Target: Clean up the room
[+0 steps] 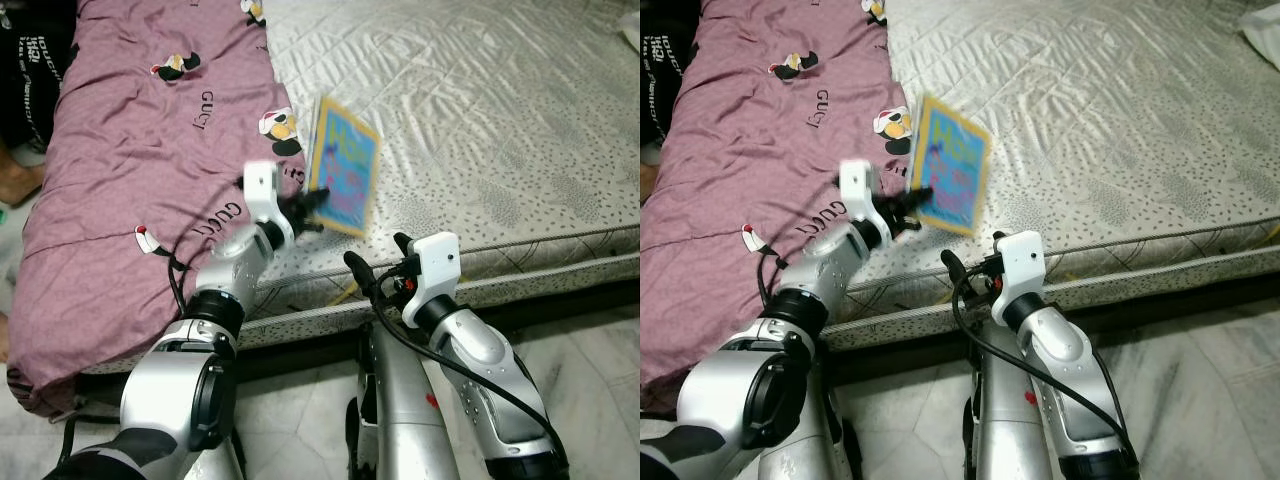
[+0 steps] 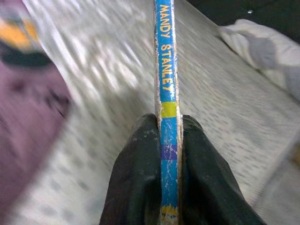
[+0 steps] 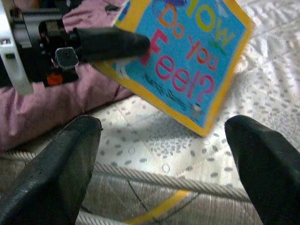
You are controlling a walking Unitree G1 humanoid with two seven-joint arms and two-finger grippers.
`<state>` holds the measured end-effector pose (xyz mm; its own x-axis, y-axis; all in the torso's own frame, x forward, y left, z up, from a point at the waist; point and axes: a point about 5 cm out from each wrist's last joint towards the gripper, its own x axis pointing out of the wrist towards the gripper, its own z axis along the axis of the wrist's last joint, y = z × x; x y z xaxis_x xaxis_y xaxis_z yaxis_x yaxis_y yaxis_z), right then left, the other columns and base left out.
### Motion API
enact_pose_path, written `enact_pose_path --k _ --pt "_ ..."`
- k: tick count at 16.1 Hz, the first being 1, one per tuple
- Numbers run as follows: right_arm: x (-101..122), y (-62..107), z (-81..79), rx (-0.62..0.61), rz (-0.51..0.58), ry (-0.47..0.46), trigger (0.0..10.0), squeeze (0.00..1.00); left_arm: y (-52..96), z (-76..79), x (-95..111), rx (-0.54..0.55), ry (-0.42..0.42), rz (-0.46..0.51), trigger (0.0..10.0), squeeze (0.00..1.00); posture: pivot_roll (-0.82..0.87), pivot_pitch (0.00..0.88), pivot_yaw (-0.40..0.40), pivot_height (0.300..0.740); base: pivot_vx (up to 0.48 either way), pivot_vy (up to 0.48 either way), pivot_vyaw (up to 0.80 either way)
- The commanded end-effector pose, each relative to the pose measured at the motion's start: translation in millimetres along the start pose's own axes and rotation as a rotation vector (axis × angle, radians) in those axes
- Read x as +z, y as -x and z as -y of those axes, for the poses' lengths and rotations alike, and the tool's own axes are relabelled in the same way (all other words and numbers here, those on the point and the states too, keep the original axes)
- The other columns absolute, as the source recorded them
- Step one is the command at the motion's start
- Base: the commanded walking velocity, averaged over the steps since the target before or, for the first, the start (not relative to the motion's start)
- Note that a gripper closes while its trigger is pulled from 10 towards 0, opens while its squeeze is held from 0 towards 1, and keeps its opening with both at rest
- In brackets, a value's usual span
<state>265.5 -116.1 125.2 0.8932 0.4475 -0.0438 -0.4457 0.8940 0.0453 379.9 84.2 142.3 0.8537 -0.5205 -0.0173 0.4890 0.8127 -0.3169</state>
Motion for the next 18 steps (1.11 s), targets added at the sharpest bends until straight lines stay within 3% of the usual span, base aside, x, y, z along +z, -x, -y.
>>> enact_pose_path --k 1,4,6,7,9,11,15,16,17,18 --pt "-4 -1.3 -0.4 -0.006 -0.006 -0.002 10.0 0.0 1.5 -3.1 22 0.031 -0.102 0.093 0.0 0.0 -0.11 0.049 -0.002 0.506 0.0 0.0 0.0" --pt "-14 -6.0 -2.4 -0.036 0.003 -0.035 10.0 0.0 29.4 -16.5 26 0.129 -0.327 0.198 0.0 0.0 -0.06 0.028 0.031 0.506 0.0 0.0 0.0" --pt "-19 -7.7 -5.5 -0.059 0.004 -0.068 10.0 0.0 49.0 -24.6 30 0.198 -0.405 0.261 0.0 0.0 -0.04 0.019 0.042 0.506 0.0 0.0 0.0" --pt "-26 -7.7 -12.0 -0.06 -0.012 -0.136 10.0 0.0 70.8 -23.8 38 0.218 -0.537 0.326 0.0 0.0 -0.02 0.008 0.044 0.506 0.0 0.0 0.0" --pt "-25 -7.7 -12.5 -0.065 0.009 -0.163 10.0 0.0 93.0 -15.3 43 0.254 -0.569 0.385 0.0 0.0 -0.01 0.005 0.04 0.506 0.0 0.0 0.0" --pt "-24 -9.4 -5.9 -0.08 0.015 -0.149 10.0 0.0 103.7 -8.1 41 0.285 -0.599 0.413 0.0 0.0 0.0 0.009 0.028 0.506 0.0 0.0 0.0" --pt "-12 -19.2 0.5 -0.125 0.078 -0.131 10.0 0.0 103.6 5.0 24 0.318 -0.601 0.37 0.0 0.0 0.02 0.014 0.003 0.546 0.0 0.0 0.0" --pt "-11 -19.5 2.0 -0.133 0.084 -0.128 10.0 0.0 102.9 6.1 21 0.324 -0.586 0.356 2.3 0.0 0.01 0.015 0.003 0.556 0.0 0.0 0.0" --pt "-10 -19.4 5.1 -0.147 0.088 -0.113 10.0 0.0 103.0 7.0 17 0.349 -0.604 0.338 8.6 0.0 0.01 0.016 0.003 0.566 0.0 0.0 0.0" --pt "-9 -19.0 10.7 -0.185 0.097 -0.095 10.0 0.0 105.0 6.2 12 0.395 -0.616 0.311 10.0 0.0 0.01 0.022 0.006 0.581 0.0 0.0 0.0"
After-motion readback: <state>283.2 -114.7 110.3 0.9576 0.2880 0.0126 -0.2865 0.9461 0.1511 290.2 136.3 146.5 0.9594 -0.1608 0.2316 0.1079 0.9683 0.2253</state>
